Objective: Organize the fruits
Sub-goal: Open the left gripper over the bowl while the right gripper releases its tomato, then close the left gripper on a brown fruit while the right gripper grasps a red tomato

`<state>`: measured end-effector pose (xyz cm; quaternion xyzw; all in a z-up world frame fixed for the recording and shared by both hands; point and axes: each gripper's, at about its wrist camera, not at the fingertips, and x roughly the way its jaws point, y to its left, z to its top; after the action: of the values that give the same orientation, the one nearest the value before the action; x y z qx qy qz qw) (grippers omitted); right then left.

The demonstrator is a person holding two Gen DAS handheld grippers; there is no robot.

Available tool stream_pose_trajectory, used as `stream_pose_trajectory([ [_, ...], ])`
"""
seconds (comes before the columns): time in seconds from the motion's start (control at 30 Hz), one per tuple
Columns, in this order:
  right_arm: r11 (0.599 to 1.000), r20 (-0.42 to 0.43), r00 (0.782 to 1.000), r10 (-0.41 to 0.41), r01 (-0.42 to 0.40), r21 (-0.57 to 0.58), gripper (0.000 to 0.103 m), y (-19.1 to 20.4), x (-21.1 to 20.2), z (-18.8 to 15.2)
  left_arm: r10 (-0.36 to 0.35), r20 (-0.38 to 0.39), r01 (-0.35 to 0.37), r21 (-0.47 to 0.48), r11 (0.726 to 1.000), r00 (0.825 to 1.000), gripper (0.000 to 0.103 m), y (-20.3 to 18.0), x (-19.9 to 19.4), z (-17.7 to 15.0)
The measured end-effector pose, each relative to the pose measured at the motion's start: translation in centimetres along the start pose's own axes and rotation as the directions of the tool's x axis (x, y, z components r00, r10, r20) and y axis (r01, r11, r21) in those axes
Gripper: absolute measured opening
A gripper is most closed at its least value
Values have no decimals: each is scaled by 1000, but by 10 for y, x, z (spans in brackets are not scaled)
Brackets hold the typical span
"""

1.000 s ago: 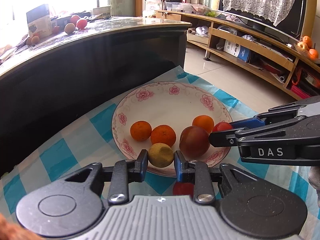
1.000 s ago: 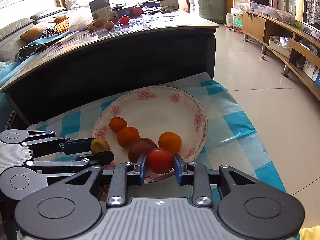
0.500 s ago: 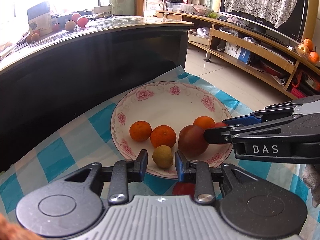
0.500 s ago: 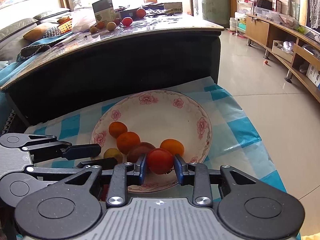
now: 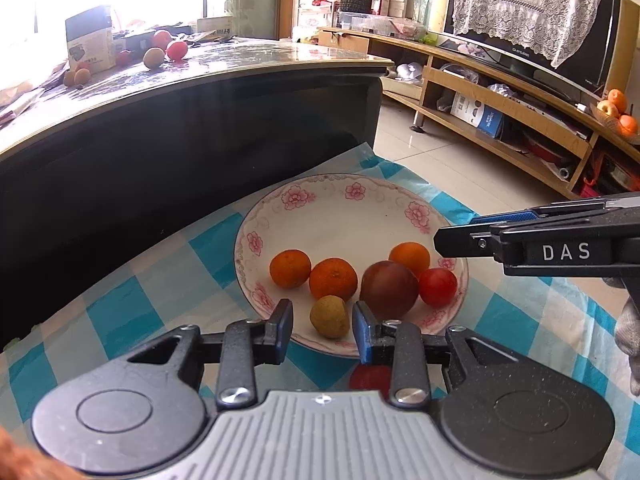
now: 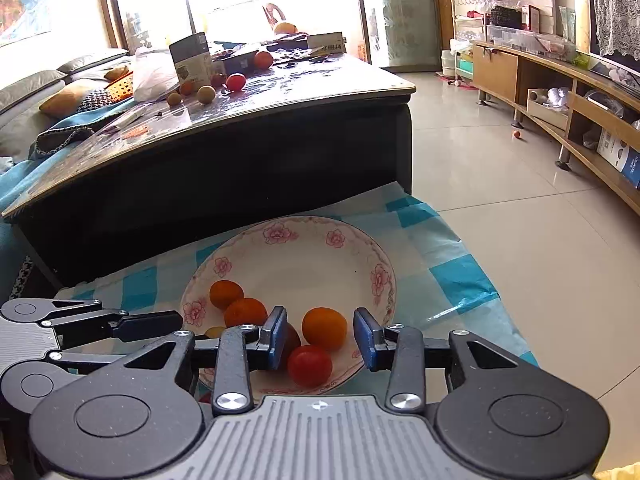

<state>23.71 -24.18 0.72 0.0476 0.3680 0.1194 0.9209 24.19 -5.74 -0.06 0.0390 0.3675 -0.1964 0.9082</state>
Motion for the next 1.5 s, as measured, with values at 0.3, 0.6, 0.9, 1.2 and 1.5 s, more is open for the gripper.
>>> stream_pose_trajectory([
  [0.3,1000,-52,998,21,-21,-8,33,0,-11,-12,-63,-47,64,23,998,997,43,-11,-20,-9],
  [0.6,997,-103,993,64,-69,-41,33,12,-18,-28,-77,-135,80,18,997,988,44,-16,-16,-34],
  [0.9,995,-158,984,87,-94,-38,33,18,-9,-35,-55,-166,66,65,996,985,42,-26,0,-44],
  [1.2,988,-207,967,151,-155,-2,34,31,4,-41,-66,-137,78,86,993,988,33,-20,-16,-47],
  [1.5,982,-223,956,191,-183,54,34,46,27,-43,-54,-153,66,79,995,987,33,-2,-28,-57],
])
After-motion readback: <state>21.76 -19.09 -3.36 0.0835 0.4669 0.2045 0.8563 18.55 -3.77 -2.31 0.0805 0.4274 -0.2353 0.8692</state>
